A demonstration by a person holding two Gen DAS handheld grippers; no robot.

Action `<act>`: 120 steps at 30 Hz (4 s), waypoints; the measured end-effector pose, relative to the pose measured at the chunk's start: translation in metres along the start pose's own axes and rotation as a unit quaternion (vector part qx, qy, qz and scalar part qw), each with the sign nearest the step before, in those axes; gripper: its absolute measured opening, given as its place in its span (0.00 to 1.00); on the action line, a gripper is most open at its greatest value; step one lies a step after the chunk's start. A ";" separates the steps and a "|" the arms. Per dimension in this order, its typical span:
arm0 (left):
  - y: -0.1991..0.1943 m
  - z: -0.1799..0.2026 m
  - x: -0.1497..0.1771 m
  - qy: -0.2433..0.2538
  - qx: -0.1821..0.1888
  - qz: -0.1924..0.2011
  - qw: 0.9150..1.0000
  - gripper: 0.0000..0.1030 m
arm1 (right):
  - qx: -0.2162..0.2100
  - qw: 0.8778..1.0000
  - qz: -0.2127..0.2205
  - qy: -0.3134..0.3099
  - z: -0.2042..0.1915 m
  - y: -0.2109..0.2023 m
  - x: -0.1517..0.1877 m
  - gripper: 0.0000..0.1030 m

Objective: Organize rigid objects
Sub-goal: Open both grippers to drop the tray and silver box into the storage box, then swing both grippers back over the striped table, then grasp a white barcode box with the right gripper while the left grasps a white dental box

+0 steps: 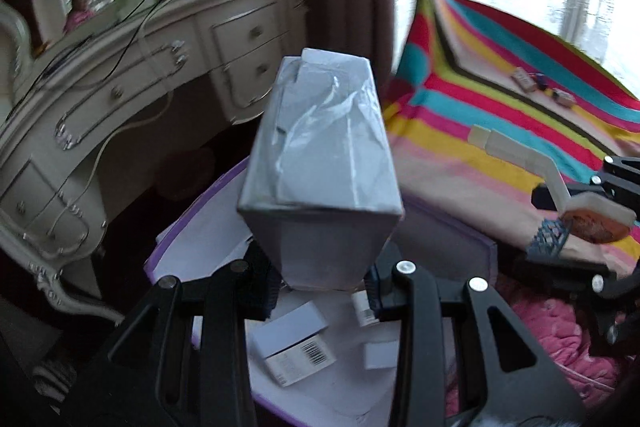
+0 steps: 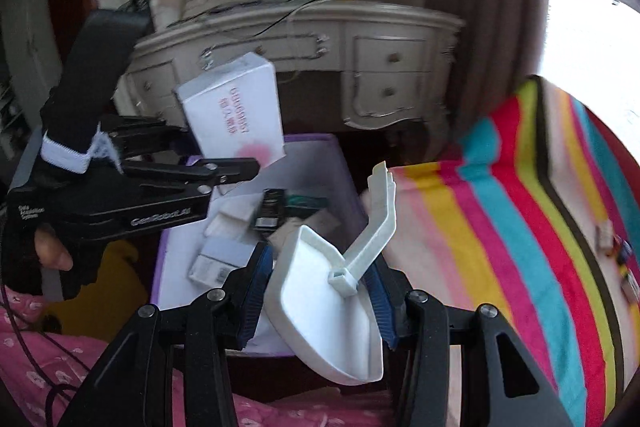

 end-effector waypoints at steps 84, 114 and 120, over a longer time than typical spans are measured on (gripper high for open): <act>0.195 0.334 -0.042 -0.077 0.245 -0.059 0.965 0.92 | 0.407 0.686 -0.085 0.597 0.558 -0.009 0.252 0.42; 0.293 0.507 -0.112 0.083 0.108 -0.080 0.988 0.86 | 0.294 0.883 -0.077 0.357 0.419 -0.101 0.336 0.55; 0.265 0.495 -0.099 0.141 0.175 -0.099 0.969 0.18 | 0.293 0.884 -0.066 0.359 0.414 -0.110 0.338 0.55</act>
Point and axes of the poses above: each gripper's, at about its wrist camera, not at the fingertips, and y roughly the way its jaws point, z to its right, x to its underside, the point moved 4 cm from there along y, roughly the way its jaws point, and after that the axes turned 10 degrees about -y, right-handed, at the moved point
